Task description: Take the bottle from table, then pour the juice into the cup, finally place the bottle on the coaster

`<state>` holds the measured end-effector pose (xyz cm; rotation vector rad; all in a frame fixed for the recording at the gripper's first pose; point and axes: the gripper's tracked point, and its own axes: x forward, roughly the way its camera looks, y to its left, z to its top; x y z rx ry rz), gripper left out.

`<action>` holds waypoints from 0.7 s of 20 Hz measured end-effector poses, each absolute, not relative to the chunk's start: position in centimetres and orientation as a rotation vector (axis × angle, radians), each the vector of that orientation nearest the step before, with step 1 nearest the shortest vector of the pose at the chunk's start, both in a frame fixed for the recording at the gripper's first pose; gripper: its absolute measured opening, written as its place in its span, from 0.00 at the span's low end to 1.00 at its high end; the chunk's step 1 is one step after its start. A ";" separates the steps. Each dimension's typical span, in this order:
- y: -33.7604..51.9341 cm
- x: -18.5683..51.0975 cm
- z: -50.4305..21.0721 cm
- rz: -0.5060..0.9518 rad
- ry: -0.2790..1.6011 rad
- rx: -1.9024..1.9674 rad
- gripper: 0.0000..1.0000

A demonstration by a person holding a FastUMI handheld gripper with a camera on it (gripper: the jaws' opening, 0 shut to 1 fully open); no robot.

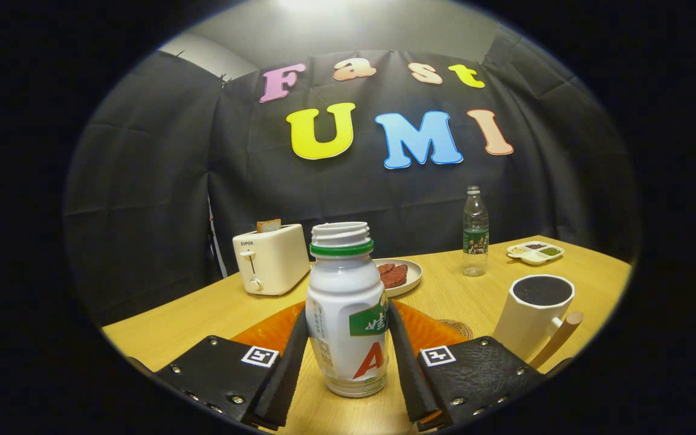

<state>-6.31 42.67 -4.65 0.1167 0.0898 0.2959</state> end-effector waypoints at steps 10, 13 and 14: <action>41.1 -6.0 -2.2 0.368 0.059 0.479 0.70; 40.9 -5.8 -1.6 0.396 0.062 0.602 0.70; 40.9 -5.8 -1.5 0.407 0.062 0.653 0.70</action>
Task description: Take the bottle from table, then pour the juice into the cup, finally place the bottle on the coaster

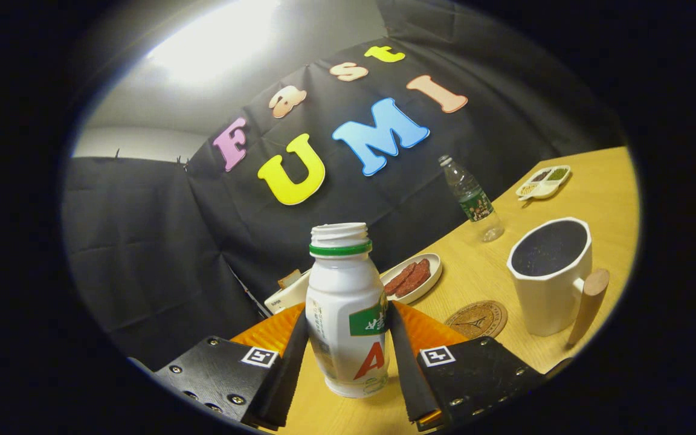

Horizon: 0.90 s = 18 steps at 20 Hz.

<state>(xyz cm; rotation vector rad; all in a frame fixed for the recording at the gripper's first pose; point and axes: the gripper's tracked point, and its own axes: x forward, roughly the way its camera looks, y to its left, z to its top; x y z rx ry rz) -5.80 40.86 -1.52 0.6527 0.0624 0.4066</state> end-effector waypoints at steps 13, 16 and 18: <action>38.6 -4.9 -0.9 0.419 0.102 1.161 0.70; 37.9 -4.9 -1.0 0.404 0.108 1.224 0.69; 37.8 -4.9 -0.9 0.401 0.113 1.240 0.69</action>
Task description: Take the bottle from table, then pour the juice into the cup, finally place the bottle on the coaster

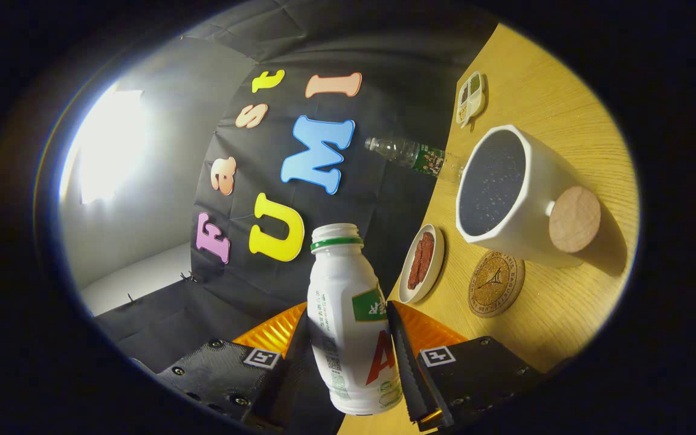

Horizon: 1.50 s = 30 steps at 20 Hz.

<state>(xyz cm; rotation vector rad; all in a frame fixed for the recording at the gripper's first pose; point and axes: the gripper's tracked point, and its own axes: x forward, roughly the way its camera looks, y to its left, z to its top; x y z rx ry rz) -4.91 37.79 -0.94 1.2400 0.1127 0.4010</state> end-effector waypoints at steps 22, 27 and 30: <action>32.7 -6.8 -2.3 0.179 0.043 1.548 0.69; 32.2 -7.2 -2.1 0.151 0.029 1.624 0.69; 32.0 -7.3 -2.1 0.139 0.028 1.654 0.69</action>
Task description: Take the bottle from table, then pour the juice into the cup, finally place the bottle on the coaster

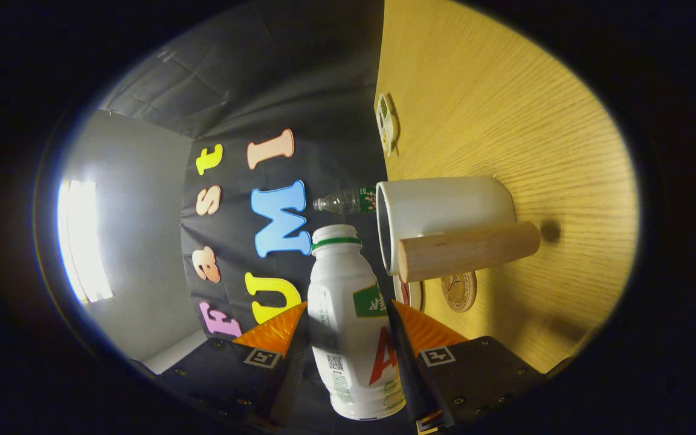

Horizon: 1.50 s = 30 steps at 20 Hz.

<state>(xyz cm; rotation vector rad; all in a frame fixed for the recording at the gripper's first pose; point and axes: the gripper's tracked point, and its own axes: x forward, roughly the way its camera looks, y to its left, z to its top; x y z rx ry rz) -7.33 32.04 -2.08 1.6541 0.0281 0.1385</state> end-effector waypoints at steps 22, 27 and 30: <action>32.0 -7.3 -1.7 0.057 0.049 1.807 0.69; 32.3 -7.3 -1.5 0.060 0.053 1.818 0.69; 32.5 -7.2 -1.3 0.062 0.055 1.835 0.69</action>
